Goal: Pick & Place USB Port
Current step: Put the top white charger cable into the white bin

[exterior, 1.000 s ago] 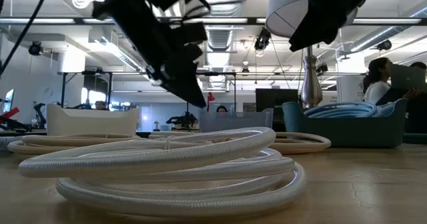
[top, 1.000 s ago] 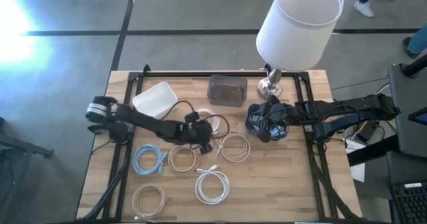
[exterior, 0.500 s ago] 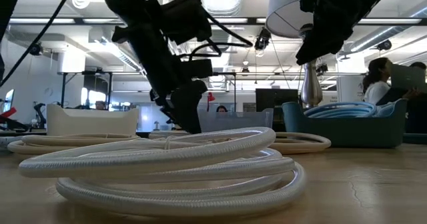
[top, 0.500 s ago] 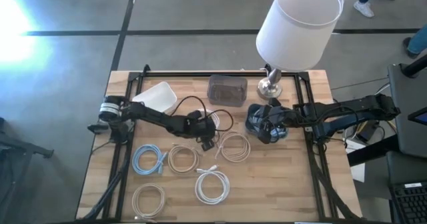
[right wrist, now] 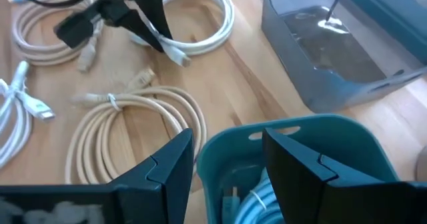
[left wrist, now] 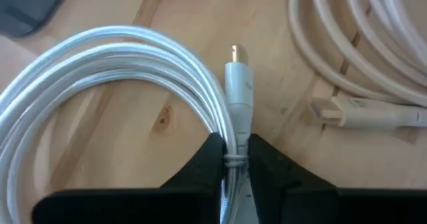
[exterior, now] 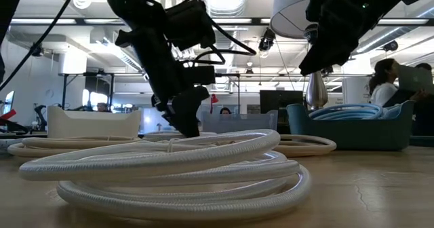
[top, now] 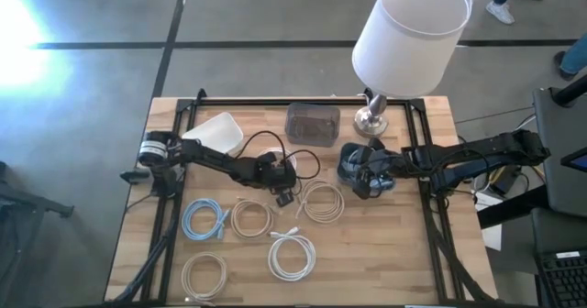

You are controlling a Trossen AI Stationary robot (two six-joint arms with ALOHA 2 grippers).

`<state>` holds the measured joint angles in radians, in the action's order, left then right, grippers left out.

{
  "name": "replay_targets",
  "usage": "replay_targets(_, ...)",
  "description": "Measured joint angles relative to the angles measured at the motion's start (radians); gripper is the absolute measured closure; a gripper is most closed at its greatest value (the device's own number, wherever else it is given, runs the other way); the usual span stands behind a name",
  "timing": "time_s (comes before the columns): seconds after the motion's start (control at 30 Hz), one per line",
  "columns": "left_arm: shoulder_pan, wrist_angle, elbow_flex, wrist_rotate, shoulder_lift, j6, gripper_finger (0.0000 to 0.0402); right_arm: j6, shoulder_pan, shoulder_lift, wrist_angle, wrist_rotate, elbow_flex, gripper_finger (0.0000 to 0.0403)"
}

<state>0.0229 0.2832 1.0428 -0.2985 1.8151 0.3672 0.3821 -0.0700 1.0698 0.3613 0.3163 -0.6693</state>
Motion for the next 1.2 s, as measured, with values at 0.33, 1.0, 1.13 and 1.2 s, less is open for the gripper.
replay_targets(0.33,0.010,0.155,0.068,-0.098,-0.095,-0.001,0.0354,0.007,-0.010,0.000,0.002,-0.003,-0.004,0.0232)
replay_targets(1.0,0.017,0.885,0.178,-0.565,-0.308,0.271,0.0341,0.007,-0.011,0.000,0.001,-0.003,-0.002,0.0232)
replay_targets(1.13,-0.012,0.947,0.134,-0.547,-0.314,0.391,0.0332,0.007,-0.010,0.000,0.002,-0.003,-0.002,0.0232)
replay_targets(1.2,-0.026,0.945,0.099,-0.553,-0.316,0.391,0.0331,0.007,-0.010,0.000,0.001,-0.003,-0.002,0.0232)
